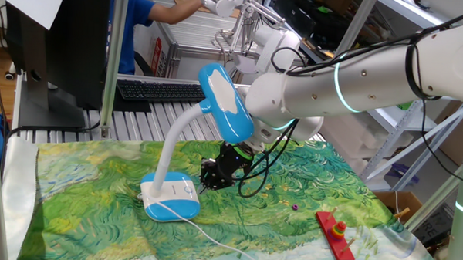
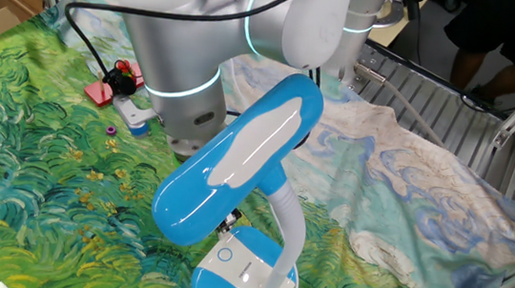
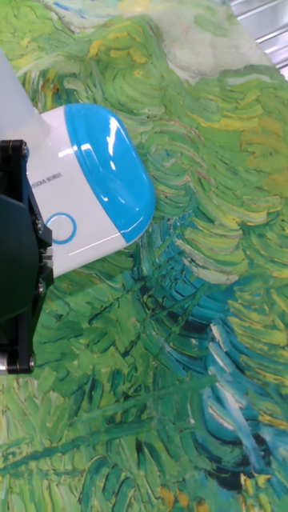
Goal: Turn off the desk lamp by pressing the button
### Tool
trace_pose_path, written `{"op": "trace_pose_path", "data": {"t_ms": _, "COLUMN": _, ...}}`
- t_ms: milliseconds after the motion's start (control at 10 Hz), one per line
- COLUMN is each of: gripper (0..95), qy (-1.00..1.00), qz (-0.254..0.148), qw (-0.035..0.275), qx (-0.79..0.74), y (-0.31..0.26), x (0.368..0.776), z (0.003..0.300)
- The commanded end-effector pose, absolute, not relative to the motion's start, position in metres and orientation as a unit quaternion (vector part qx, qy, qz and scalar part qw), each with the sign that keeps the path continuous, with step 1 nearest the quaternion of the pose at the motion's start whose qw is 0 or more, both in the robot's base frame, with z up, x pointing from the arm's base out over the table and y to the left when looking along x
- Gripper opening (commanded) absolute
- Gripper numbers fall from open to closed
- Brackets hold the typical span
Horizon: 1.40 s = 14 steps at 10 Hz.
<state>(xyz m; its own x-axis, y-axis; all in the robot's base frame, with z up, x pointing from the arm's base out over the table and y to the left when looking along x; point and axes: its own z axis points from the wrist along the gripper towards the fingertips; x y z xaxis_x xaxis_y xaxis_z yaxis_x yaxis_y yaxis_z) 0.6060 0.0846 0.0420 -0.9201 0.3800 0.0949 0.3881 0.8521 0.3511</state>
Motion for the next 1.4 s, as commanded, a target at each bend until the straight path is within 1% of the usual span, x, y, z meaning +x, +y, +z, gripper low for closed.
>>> {"op": "trace_pose_path", "data": {"t_ms": 100, "gripper": 0.0, "qy": -0.963, "qz": -0.181, "qw": 0.007, "qx": -0.199, "y": 0.086, "x": 0.61, "z": 0.041}}
{"op": "trace_pose_path", "data": {"t_ms": 400, "gripper": 0.0, "qy": -0.965, "qz": -0.165, "qw": 0.003, "qx": -0.203, "y": 0.092, "x": 0.622, "z": 0.036}}
{"op": "trace_pose_path", "data": {"t_ms": 600, "gripper": 0.0, "qy": -0.963, "qz": -0.189, "qw": 0.006, "qx": -0.193, "y": 0.079, "x": 0.609, "z": 0.04}}
{"op": "trace_pose_path", "data": {"t_ms": 800, "gripper": 0.0, "qy": -0.962, "qz": -0.184, "qw": 0.008, "qx": -0.2, "y": 0.079, "x": 0.614, "z": 0.037}}
{"op": "trace_pose_path", "data": {"t_ms": 1400, "gripper": 0.0, "qy": -0.962, "qz": -0.187, "qw": 0.004, "qx": -0.2, "y": 0.076, "x": 0.611, "z": 0.038}}
